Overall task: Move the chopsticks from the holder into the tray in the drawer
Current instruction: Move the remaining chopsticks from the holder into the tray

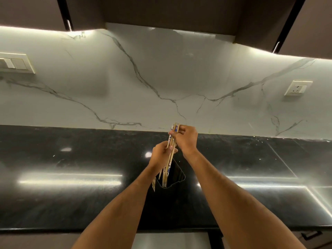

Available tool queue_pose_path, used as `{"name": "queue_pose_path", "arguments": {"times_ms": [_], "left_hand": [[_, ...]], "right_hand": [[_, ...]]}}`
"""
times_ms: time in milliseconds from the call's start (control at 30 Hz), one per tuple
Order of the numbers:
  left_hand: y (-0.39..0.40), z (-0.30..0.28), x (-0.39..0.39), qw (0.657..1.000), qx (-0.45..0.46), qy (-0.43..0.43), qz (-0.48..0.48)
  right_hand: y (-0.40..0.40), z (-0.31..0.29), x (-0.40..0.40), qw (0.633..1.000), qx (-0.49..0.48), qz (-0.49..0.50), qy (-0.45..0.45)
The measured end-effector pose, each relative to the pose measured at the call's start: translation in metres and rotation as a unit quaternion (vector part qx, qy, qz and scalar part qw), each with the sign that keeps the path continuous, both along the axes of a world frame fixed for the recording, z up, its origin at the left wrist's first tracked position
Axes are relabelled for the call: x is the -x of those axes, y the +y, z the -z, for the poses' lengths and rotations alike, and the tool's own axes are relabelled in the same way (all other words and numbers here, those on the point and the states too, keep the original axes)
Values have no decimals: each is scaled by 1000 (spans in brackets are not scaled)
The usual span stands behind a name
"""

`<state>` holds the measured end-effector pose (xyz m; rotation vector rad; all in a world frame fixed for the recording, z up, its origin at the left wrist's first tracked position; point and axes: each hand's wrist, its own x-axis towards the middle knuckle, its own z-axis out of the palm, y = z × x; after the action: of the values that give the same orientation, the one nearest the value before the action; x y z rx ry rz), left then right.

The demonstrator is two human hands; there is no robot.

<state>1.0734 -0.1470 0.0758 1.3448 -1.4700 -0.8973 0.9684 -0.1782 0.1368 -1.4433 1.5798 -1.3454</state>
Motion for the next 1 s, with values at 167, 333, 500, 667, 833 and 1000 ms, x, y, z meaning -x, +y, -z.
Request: {"name": "queue_pose_path", "arguments": {"times_ms": [167,333,500,667,833,1000], "left_hand": [[8,-36,8,995,-4,94,34],[31,-44,13,994,-14,112,13],[55,-42,14,993,-23,113,7],[70,-43,16,996,-21,82,-21],[79,-40,16,997,-29,65,-30],[87,-39,16,998,-26,39,-33]], "right_hand": [[10,-42,9,998,50,-26,-17],[33,-55,21,996,52,-48,-53],[55,-50,27,996,38,-18,-74],[68,-45,20,997,39,12,-61],[79,-41,15,998,44,8,-49],[84,-38,15,998,36,-1,-53]]}}
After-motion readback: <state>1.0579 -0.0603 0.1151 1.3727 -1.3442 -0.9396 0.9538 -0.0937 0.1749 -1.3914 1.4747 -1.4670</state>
